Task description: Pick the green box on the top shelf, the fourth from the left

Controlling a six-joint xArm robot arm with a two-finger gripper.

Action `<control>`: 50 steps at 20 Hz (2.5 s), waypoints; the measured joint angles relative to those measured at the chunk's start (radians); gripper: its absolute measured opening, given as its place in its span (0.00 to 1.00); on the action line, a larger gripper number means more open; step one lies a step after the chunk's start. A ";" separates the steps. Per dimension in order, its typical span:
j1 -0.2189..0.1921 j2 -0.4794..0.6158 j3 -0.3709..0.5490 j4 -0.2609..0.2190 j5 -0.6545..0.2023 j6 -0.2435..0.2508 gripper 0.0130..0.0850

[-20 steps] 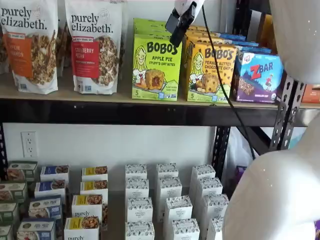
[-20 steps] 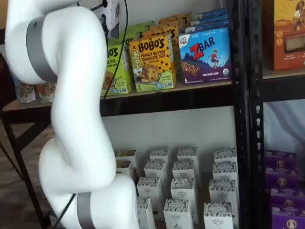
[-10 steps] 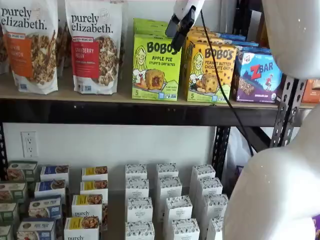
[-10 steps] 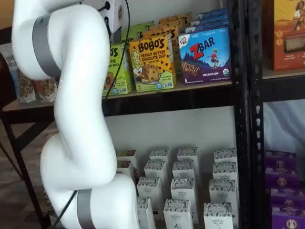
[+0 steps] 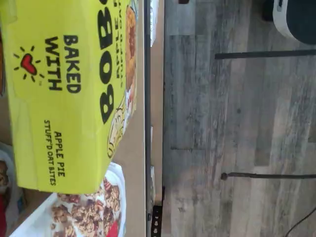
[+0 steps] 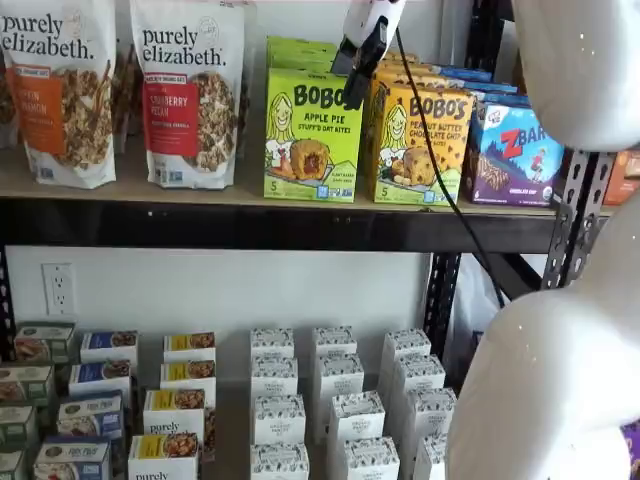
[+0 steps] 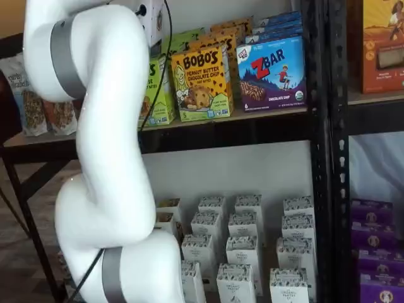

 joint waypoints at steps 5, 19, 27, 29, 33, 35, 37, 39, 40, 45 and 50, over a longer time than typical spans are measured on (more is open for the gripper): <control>0.004 0.008 -0.002 -0.007 -0.006 0.001 1.00; 0.024 0.042 -0.036 -0.041 0.031 0.016 1.00; 0.035 0.041 -0.021 -0.055 0.013 0.021 1.00; 0.035 0.038 -0.015 -0.053 0.006 0.020 0.94; 0.034 0.037 -0.009 -0.051 -0.001 0.018 0.83; 0.034 0.036 -0.007 -0.050 -0.003 0.018 0.78; 0.033 0.036 -0.006 -0.049 -0.005 0.017 0.72; 0.031 0.036 -0.005 -0.044 -0.005 0.015 0.67; 0.030 0.037 -0.007 -0.043 -0.003 0.015 0.61; 0.030 0.040 -0.010 -0.052 0.001 0.014 0.61; 0.028 0.035 -0.002 -0.048 -0.009 0.011 0.61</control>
